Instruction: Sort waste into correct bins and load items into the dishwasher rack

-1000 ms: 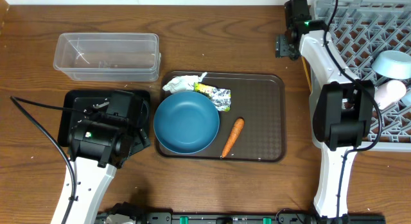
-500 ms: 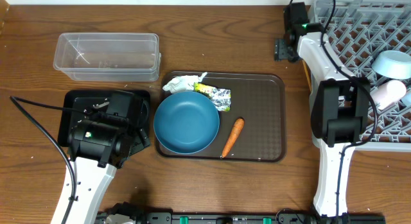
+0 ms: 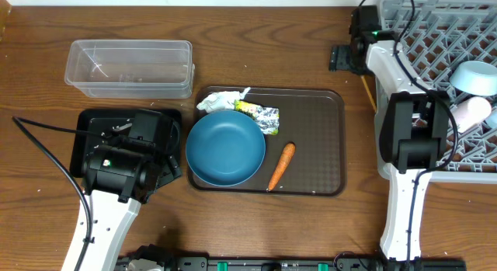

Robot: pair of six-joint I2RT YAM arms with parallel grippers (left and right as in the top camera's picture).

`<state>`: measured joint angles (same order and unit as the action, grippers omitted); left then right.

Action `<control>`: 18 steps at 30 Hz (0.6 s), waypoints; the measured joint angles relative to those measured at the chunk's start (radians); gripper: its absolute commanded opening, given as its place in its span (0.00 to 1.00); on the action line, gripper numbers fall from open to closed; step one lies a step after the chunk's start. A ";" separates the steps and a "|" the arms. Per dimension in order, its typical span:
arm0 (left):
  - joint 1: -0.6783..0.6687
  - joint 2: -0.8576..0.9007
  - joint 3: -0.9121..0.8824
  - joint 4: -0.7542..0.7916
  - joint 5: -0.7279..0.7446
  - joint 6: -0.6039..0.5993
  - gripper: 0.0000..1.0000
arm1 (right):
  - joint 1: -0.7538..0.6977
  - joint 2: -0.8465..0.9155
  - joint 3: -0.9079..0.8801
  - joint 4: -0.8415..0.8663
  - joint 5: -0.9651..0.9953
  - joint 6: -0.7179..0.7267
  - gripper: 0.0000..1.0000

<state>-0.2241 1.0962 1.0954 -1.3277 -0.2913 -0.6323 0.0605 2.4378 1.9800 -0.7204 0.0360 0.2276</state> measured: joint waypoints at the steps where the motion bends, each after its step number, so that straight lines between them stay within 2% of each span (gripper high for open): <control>1: 0.000 0.000 0.000 0.000 0.000 0.000 0.98 | -0.006 0.000 0.003 -0.001 -0.019 0.001 0.87; 7: 0.000 0.000 0.000 0.000 0.000 0.000 0.98 | -0.026 0.000 0.014 -0.031 -0.063 0.003 0.85; 18: 0.000 0.000 0.000 0.000 0.000 0.000 0.98 | -0.018 0.000 0.018 -0.110 0.030 -0.031 0.48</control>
<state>-0.2241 1.0962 1.0954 -1.3277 -0.2913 -0.6323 0.0425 2.4378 1.9976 -0.8303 0.0662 0.1967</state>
